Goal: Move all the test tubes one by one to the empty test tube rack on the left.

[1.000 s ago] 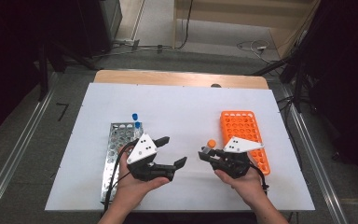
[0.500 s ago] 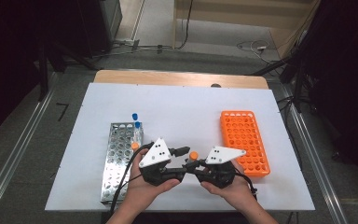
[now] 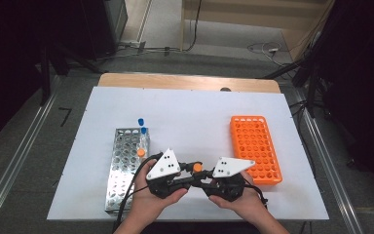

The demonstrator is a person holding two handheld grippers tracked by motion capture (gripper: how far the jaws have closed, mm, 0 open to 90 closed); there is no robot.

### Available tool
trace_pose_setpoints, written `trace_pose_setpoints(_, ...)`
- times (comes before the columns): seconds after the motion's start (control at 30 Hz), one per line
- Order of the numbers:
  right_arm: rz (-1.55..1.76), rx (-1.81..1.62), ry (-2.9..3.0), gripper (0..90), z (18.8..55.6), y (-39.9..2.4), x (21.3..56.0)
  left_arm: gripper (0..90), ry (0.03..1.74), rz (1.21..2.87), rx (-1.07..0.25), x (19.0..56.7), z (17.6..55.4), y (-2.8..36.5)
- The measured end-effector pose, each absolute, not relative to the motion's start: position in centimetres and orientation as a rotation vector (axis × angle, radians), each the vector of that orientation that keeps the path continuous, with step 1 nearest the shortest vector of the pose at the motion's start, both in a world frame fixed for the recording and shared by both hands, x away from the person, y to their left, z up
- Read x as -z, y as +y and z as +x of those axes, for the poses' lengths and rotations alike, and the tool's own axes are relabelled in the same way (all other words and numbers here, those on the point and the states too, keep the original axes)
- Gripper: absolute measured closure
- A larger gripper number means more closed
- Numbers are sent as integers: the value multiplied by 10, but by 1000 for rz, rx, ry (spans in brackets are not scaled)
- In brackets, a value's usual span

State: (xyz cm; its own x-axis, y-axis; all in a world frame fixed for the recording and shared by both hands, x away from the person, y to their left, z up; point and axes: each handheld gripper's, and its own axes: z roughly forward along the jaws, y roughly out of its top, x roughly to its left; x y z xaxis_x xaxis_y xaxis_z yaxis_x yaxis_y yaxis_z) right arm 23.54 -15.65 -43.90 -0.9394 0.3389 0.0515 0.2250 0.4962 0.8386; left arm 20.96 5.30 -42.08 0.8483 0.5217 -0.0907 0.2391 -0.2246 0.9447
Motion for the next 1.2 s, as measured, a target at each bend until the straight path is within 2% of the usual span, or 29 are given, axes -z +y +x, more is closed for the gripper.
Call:
trace_pose_setpoints(0.07, 502, -1454, 2615, 633, 236, -158, 438, 711, 588, 1808, -304, 420, 209, 57)
trace_pose_setpoints(0.3, 536, -1478, 2587, 301, 243, -166, 436, 711, 633, 1776, -335, 417, 210, 76)
trace_pose_setpoints(0.47, 564, -1481, 2600, 151, 249, -170, 438, 711, 655, 1757, -342, 416, 212, 85)
trace_pose_setpoints(0.6, 582, -1482, 2599, 84, 252, -173, 438, 711, 667, 1753, -346, 417, 213, 89)
trace_pose_setpoints(0.87, 603, -1495, 2577, 30, 255, -183, 435, 711, 681, 1736, -363, 415, 214, 97)
trace_pose_setpoints(1.2, 696, -1520, 2517, 21, 263, -209, 433, 711, 709, 1712, -400, 410, 212, 111)
